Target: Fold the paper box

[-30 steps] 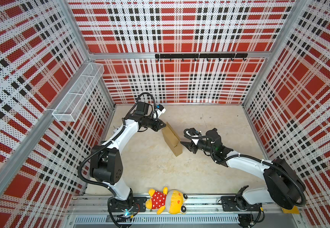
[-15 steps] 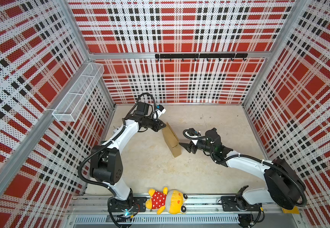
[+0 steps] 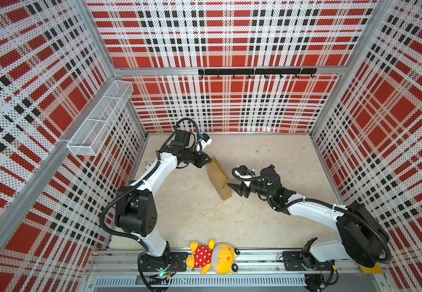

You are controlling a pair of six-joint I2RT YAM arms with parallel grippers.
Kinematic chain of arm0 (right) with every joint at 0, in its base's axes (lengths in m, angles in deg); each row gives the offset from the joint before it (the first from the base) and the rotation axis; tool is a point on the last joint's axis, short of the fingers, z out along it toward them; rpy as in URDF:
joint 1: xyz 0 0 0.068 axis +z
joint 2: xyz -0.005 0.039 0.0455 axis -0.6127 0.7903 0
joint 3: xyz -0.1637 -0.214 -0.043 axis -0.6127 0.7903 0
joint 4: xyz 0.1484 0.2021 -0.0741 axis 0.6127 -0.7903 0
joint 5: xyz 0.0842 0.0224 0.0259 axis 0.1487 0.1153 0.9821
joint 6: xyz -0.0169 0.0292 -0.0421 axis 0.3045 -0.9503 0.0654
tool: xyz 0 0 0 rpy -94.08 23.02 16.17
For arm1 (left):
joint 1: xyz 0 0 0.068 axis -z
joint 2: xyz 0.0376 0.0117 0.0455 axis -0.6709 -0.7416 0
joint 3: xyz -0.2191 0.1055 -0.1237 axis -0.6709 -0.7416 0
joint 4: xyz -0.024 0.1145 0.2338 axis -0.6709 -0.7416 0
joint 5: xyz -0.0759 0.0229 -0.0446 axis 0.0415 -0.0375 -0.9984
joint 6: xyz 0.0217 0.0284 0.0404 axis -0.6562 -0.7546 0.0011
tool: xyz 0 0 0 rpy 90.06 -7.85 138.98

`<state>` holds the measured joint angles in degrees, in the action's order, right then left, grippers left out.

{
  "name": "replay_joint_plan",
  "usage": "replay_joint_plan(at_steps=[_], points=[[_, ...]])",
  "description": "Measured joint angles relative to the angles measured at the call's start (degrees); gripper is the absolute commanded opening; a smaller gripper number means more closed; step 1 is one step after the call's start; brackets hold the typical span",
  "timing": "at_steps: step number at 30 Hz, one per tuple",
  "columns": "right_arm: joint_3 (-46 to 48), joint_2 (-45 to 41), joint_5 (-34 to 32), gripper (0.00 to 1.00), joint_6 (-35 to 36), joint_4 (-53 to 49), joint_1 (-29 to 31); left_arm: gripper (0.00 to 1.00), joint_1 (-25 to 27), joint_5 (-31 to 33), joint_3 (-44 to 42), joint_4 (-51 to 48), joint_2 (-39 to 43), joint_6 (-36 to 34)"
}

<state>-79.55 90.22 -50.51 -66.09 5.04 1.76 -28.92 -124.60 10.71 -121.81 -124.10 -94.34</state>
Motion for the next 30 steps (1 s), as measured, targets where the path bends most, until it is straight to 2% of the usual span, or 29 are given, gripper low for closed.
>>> replay_joint_plan(at_steps=[17,30], points=[[-1.4,1.7,-2.9,0.6,1.6,0.5,0.0,0.1,-1.0,0.5,2.8,-1.6,-2.1,-2.0],[-3.3,2.2,-2.7,0.6,3.6,-2.2,-0.3,0.04,-1.5,-0.1,5.0,-2.2,-4.6,-4.7]])
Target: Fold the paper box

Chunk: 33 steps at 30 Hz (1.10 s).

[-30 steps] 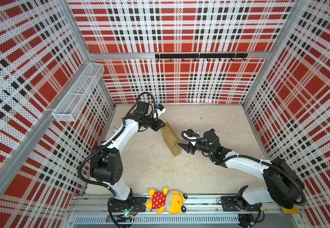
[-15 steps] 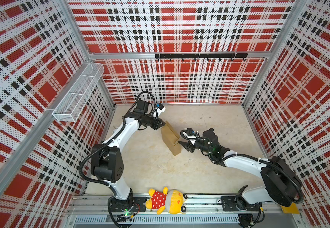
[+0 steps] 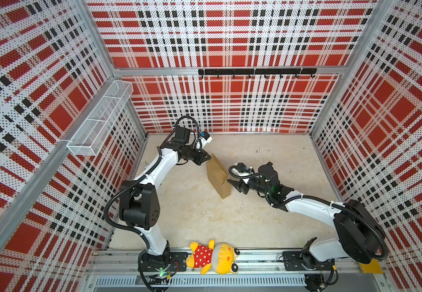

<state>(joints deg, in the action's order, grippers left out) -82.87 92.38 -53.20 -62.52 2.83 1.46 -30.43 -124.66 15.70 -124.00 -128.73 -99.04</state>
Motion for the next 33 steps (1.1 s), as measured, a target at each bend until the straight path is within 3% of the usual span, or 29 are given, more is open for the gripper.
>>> replay_joint_plan(at_steps=[7,20,33], points=[[0.0,1.3,0.0,0.6,0.3,-0.4,0.0,0.1,-0.1,0.4,1.8,-1.4,-0.9,-1.3],[-1.6,1.6,-0.2,0.59,0.7,-0.4,-0.1,0.0,-0.1,2.2,3.7,-3.0,-1.8,-4.2],[-2.5,2.6,-0.2,0.59,0.7,-0.6,-0.1,0.05,-0.1,4.5,5.0,-4.3,-2.0,-7.3]])
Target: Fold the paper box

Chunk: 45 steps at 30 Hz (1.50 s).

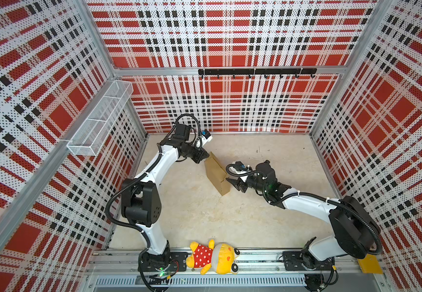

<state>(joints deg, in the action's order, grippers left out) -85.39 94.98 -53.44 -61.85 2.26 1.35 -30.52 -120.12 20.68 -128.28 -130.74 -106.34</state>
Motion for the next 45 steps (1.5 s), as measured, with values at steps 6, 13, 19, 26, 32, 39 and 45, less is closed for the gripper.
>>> replay_joint_plan(at_steps=[6,13,19,26,32,39,45], points=[[-0.2,0.0,-0.3,0.59,0.0,0.0,0.0,0.02,0.0,0.5,1.4,-0.6,-1.1,-1.0],[-1.1,1.0,-1.0,0.57,-0.1,0.0,0.0,0.0,0.0,0.6,1.4,-0.6,-1.1,-1.9],[-1.4,1.6,-1.9,0.57,-0.1,0.1,0.0,0.0,0.0,0.9,1.4,-0.7,-1.1,-3.0],[-1.8,1.9,-3.0,0.56,0.0,0.0,0.0,0.0,0.1,1.1,1.4,-0.7,-1.1,-3.1],[-1.8,1.9,-3.7,0.55,0.2,0.0,0.0,0.0,0.1,1.3,1.4,-0.7,-1.1,-3.6],[-1.8,1.9,-3.8,0.56,1.3,-1.4,0.0,0.0,0.1,1.3,1.1,-0.6,-1.1,-3.8],[-1.8,1.9,-3.7,0.56,2.4,-2.9,0.0,0.0,0.2,0.9,0.1,-0.1,-0.7,-3.8]])
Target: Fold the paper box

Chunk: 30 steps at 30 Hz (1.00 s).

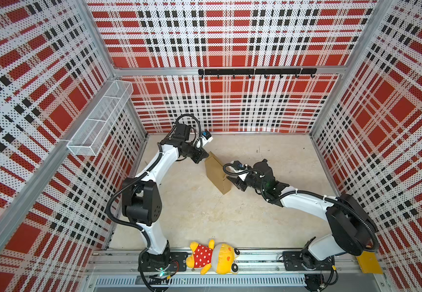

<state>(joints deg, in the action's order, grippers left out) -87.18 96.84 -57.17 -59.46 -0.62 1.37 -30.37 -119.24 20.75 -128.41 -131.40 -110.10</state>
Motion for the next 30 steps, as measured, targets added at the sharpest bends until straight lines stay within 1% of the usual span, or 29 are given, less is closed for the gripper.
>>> replay_joint_plan(at_steps=[14,20,25,30], points=[[0.0,-0.2,0.0,0.56,1.0,-0.3,0.0,0.0,0.0,-0.2,-1.7,1.3,0.9,0.0],[0.7,-3.7,0.4,0.57,0.7,-0.8,0.0,0.0,0.0,-0.2,-2.3,2.0,0.9,0.0],[2.6,-8.5,0.8,0.57,-1.5,-0.8,0.0,0.0,0.0,-0.3,-2.8,2.2,0.9,0.0],[1.9,-9.3,-0.7,0.54,-5.7,-1.7,0.4,0.0,0.0,-0.3,-3.3,2.2,0.9,0.0]])
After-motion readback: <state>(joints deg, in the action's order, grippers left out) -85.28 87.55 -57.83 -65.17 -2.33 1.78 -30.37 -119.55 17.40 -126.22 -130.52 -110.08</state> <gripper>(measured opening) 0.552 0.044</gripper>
